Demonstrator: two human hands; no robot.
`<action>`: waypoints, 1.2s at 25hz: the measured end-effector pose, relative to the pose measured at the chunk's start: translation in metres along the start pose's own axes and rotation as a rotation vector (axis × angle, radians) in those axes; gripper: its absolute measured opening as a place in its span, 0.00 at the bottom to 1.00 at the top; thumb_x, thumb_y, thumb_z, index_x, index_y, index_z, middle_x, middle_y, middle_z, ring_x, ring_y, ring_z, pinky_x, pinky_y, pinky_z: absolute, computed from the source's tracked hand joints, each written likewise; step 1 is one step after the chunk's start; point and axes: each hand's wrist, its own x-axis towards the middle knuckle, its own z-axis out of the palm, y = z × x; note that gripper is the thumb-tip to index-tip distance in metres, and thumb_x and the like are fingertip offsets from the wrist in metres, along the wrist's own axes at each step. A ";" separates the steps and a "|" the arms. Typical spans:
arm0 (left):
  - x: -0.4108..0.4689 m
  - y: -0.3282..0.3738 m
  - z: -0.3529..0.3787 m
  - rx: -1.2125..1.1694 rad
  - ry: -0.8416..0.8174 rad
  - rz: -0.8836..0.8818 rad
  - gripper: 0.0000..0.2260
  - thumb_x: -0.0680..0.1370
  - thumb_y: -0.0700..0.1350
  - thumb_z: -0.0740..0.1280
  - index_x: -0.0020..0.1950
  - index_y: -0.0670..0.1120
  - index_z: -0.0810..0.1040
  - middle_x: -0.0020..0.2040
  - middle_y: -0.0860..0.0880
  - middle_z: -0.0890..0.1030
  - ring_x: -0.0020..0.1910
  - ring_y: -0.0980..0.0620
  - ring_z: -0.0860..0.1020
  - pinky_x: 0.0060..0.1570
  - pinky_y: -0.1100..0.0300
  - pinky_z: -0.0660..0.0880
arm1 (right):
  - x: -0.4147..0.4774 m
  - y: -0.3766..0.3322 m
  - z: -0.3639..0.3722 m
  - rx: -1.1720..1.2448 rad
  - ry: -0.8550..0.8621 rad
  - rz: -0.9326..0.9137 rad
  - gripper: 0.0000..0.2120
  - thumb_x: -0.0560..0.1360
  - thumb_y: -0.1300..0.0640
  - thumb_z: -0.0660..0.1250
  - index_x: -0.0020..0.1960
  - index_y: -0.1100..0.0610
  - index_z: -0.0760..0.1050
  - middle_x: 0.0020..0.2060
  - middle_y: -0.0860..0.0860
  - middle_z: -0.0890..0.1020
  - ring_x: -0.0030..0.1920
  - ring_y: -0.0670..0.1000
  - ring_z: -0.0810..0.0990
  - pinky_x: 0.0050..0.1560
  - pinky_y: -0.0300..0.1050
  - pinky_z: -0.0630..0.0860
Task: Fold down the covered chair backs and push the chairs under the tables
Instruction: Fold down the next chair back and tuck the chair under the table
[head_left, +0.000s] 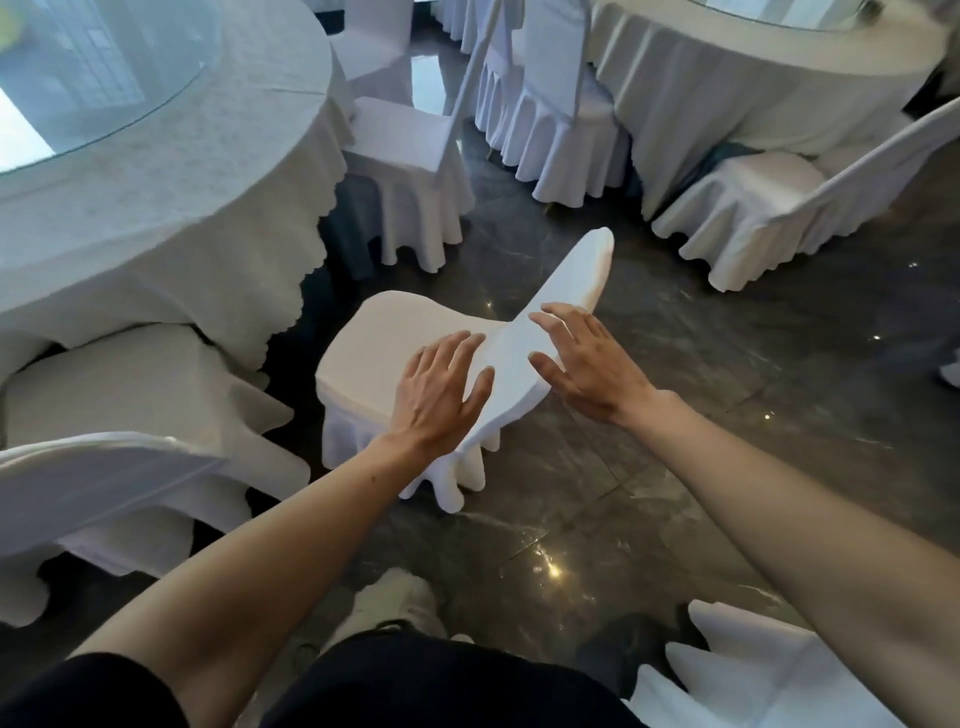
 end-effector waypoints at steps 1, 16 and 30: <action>0.011 0.007 0.009 0.000 -0.001 0.009 0.21 0.81 0.57 0.55 0.69 0.47 0.70 0.68 0.46 0.73 0.64 0.44 0.73 0.66 0.49 0.64 | 0.004 0.015 -0.002 0.006 -0.002 0.004 0.30 0.79 0.38 0.47 0.73 0.56 0.63 0.72 0.55 0.66 0.71 0.58 0.65 0.71 0.60 0.61; 0.149 0.054 0.120 -0.102 -0.083 -0.076 0.26 0.79 0.62 0.53 0.71 0.47 0.67 0.71 0.46 0.70 0.67 0.45 0.71 0.66 0.51 0.64 | 0.121 0.197 -0.001 -0.066 -0.189 -0.303 0.29 0.80 0.39 0.52 0.70 0.59 0.66 0.70 0.59 0.69 0.71 0.59 0.65 0.74 0.57 0.59; 0.161 0.114 0.167 0.059 0.021 -0.507 0.23 0.81 0.62 0.50 0.68 0.49 0.66 0.61 0.48 0.76 0.52 0.48 0.77 0.48 0.56 0.72 | 0.214 0.288 0.026 0.151 -0.320 -0.915 0.27 0.78 0.35 0.54 0.66 0.54 0.68 0.61 0.54 0.74 0.63 0.55 0.70 0.69 0.57 0.64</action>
